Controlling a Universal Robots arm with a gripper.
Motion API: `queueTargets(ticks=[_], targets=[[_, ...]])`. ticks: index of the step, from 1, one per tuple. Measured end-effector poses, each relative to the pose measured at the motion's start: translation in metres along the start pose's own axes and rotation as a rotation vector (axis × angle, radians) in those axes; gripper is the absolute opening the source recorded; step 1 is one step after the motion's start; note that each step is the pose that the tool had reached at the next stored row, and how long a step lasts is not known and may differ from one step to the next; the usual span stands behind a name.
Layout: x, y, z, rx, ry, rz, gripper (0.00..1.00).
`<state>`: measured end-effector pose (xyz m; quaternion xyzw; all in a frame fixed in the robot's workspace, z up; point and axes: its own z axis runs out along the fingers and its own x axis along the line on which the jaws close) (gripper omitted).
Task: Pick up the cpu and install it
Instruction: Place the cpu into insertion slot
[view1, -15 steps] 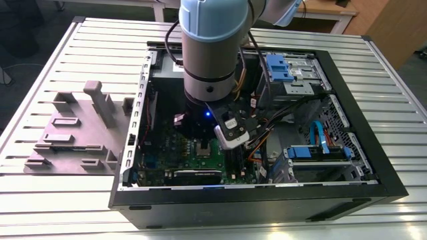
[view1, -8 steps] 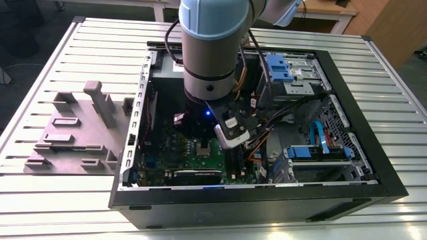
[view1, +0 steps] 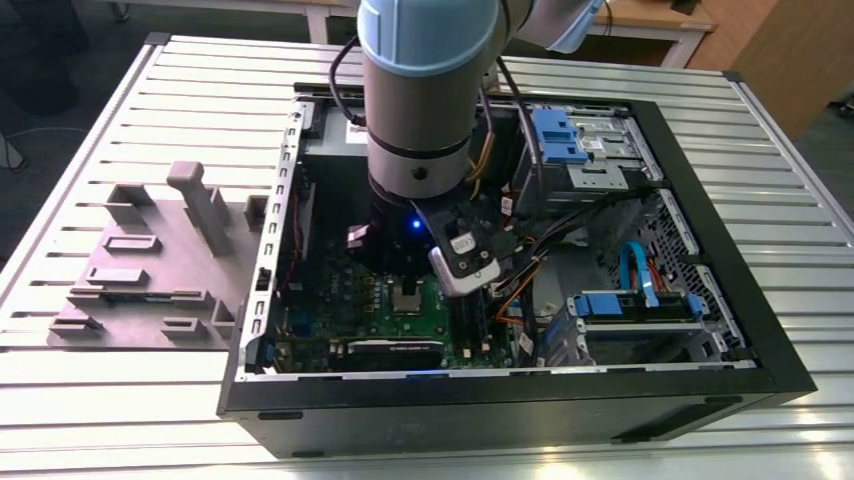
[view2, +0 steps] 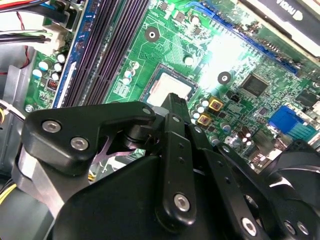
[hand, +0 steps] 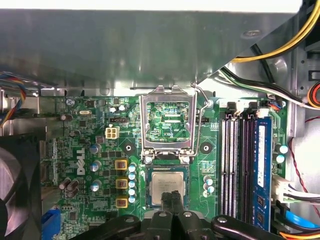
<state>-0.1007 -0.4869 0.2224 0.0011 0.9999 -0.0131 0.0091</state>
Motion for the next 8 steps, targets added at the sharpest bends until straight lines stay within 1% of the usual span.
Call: queueTargets(ticks=[8], targets=[[0.0000, -0.0001, -0.0025, 0.0001, 0.0000, 0.000, 0.10]])
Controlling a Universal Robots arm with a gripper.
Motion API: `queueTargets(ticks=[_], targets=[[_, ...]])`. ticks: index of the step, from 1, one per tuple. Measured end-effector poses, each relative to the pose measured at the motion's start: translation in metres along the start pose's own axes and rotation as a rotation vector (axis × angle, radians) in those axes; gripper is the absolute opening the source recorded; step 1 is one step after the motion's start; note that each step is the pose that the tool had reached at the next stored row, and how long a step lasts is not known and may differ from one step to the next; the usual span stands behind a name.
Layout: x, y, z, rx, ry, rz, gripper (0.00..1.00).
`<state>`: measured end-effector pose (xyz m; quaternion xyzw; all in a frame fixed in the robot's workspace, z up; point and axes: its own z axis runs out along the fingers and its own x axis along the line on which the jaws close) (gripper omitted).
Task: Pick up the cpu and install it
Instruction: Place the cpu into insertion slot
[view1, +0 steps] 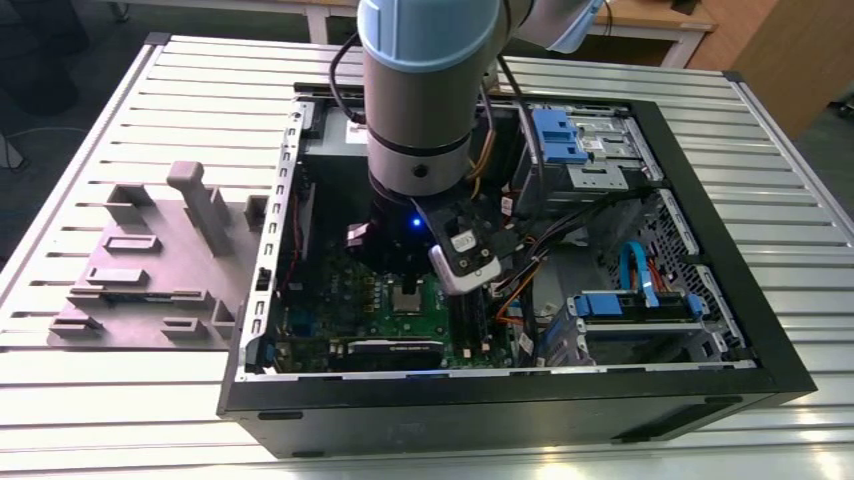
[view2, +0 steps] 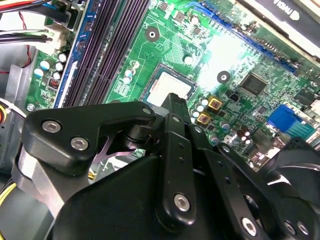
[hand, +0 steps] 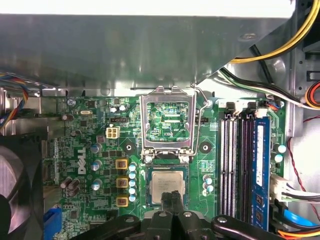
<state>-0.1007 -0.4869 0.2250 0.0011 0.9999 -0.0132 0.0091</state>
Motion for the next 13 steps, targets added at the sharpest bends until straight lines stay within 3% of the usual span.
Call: queueTargets(ticks=[13], targets=[[-0.0001, -0.0001, -0.0040, -0.0001, 0.0000, 0.000, 0.10]])
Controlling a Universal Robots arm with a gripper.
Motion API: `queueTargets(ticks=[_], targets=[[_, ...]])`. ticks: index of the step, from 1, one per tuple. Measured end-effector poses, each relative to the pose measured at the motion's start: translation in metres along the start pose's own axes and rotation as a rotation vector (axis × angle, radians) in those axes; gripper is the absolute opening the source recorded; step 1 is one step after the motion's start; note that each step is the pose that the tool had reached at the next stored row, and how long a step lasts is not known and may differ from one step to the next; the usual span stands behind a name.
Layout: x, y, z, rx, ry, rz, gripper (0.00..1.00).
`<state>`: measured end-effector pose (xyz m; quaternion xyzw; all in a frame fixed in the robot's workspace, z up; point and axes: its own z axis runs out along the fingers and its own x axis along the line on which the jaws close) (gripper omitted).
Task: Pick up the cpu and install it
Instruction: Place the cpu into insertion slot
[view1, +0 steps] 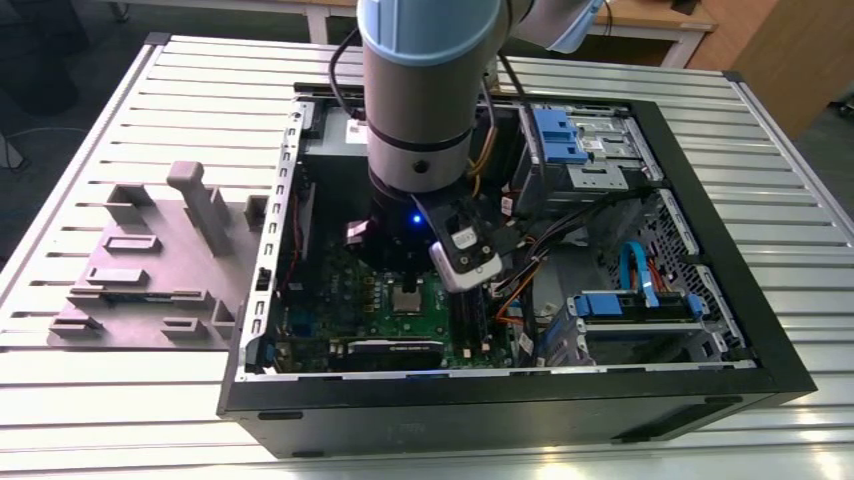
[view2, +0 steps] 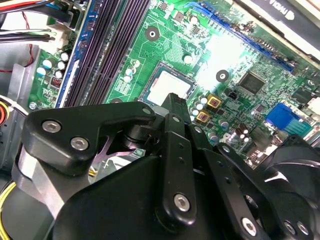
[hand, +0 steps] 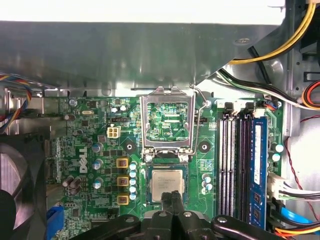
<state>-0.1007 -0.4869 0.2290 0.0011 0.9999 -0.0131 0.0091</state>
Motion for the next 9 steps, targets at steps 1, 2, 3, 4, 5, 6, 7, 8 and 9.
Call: queueTargets(ticks=[1, 2, 3, 4, 5, 6, 7, 8, 9], targets=[[0.0000, 0.0000, -0.0003, 0.0000, -0.0001, 0.000, 0.10], [0.0000, 0.0000, -0.0006, 0.0000, -0.0001, 0.000, 0.10], [0.0000, 0.0000, -0.0009, 0.0000, -0.0001, 0.000, 0.10], [0.0000, 0.0000, -0.0012, 0.0000, -0.0001, 0.000, 0.10], [0.0000, 0.0000, -0.0016, 0.0001, 0.0000, 0.000, 0.10], [0.0000, 0.0000, -0.0019, 0.0000, 0.0000, 0.000, 0.10], [0.0000, -0.0001, -0.0021, 0.0000, -0.0001, 0.000, 0.10], [0.0000, -0.0001, -0.0025, 0.0000, -0.0001, 0.000, 0.10], [-0.0001, -0.0001, -0.0028, 0.0000, -0.0001, 0.000, 0.10]])
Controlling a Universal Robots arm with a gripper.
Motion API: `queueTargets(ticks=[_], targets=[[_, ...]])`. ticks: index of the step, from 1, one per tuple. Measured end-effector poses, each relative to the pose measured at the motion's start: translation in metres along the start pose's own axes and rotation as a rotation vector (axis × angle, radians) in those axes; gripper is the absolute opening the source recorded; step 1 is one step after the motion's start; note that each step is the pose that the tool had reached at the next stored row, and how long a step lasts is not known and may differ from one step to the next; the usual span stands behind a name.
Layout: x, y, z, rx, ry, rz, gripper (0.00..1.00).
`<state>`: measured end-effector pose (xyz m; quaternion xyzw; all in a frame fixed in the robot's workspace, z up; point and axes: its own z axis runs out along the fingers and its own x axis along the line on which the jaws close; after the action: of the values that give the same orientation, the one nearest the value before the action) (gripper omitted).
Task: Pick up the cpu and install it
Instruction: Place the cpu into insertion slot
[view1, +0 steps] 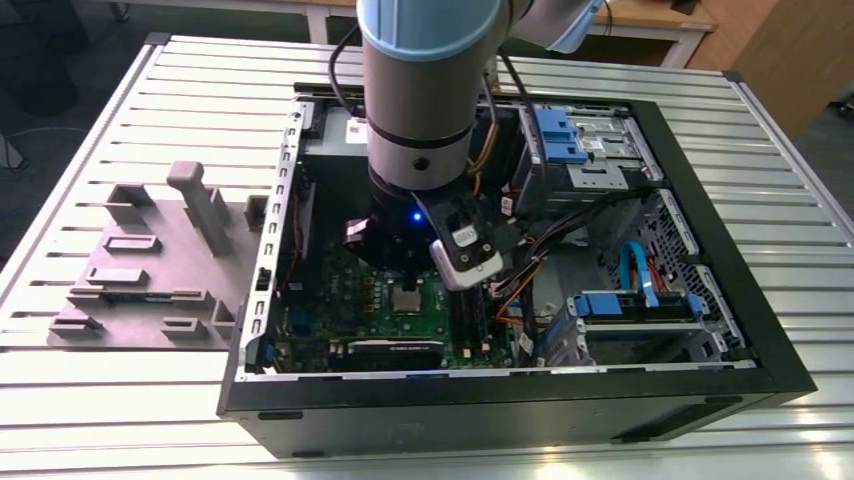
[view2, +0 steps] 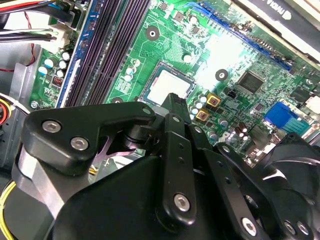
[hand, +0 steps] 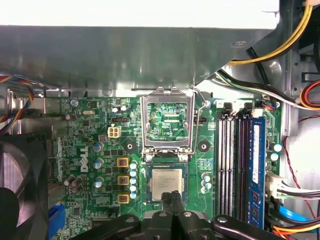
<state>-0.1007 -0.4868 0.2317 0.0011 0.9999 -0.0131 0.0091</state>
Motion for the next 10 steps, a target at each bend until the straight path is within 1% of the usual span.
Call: queueTargets(ticks=[10], targets=[[-0.0001, -0.0001, -0.0031, 0.0000, 0.0000, 0.000, 0.10]])
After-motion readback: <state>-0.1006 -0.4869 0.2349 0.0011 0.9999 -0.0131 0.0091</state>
